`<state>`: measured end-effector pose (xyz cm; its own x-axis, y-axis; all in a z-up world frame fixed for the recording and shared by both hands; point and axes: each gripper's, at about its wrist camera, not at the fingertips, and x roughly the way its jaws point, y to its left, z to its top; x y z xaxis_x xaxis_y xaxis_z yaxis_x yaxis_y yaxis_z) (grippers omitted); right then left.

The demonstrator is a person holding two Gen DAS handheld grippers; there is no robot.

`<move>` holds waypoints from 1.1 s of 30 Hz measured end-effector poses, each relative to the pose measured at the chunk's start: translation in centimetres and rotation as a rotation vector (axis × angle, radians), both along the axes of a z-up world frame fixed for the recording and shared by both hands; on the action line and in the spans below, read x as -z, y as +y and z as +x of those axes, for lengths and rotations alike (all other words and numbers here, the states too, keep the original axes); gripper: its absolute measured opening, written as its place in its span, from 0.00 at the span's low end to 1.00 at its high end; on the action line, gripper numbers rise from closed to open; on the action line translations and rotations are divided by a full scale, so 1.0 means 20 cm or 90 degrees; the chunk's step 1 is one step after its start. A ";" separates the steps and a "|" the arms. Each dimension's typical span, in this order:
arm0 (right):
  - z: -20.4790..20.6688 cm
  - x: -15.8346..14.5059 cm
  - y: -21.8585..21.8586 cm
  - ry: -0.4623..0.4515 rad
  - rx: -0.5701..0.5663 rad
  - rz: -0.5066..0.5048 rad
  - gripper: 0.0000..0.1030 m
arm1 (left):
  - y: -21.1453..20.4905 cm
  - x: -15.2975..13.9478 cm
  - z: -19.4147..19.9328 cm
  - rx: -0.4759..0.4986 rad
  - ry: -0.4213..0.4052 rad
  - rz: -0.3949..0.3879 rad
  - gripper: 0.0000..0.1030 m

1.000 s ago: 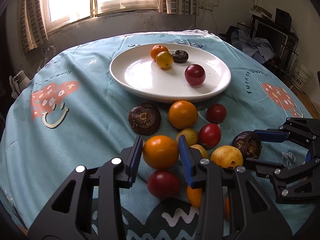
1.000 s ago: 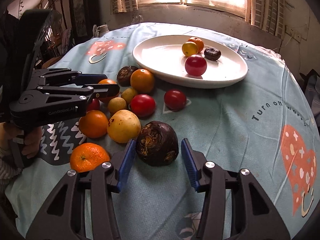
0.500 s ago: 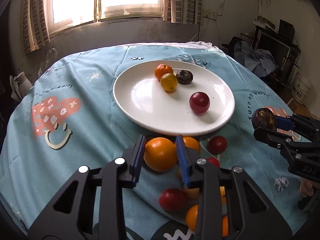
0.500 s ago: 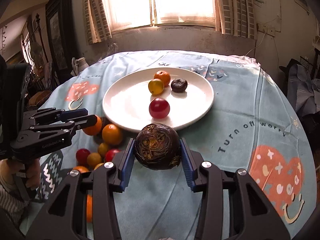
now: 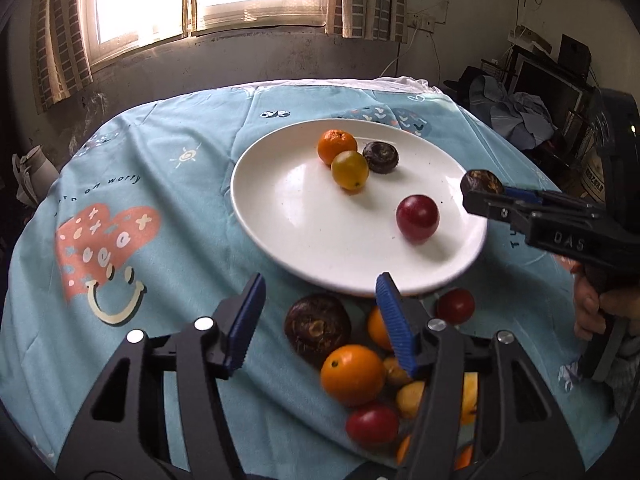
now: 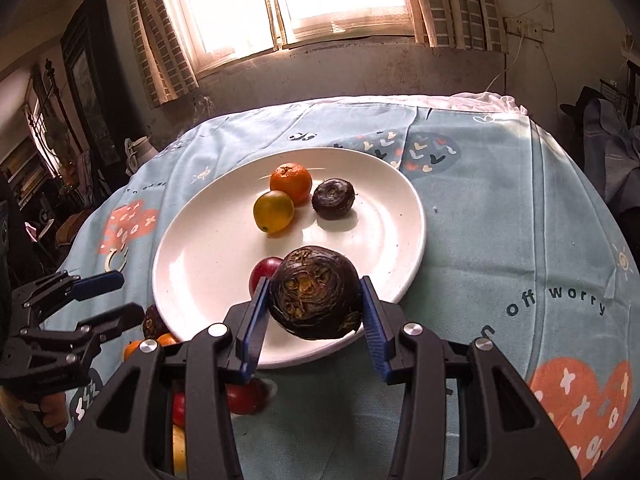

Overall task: Organize fruits
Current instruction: 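Carry both fruits onto the white plate and open both tools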

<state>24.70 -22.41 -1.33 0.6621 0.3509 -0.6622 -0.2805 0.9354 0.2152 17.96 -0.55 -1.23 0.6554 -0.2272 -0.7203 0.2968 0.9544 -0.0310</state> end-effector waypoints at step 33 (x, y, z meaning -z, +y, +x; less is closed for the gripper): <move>0.20 0.01 0.03 -0.012 0.024 -0.020 0.48 | -0.13 0.03 0.43 -0.046 0.029 -0.016 0.37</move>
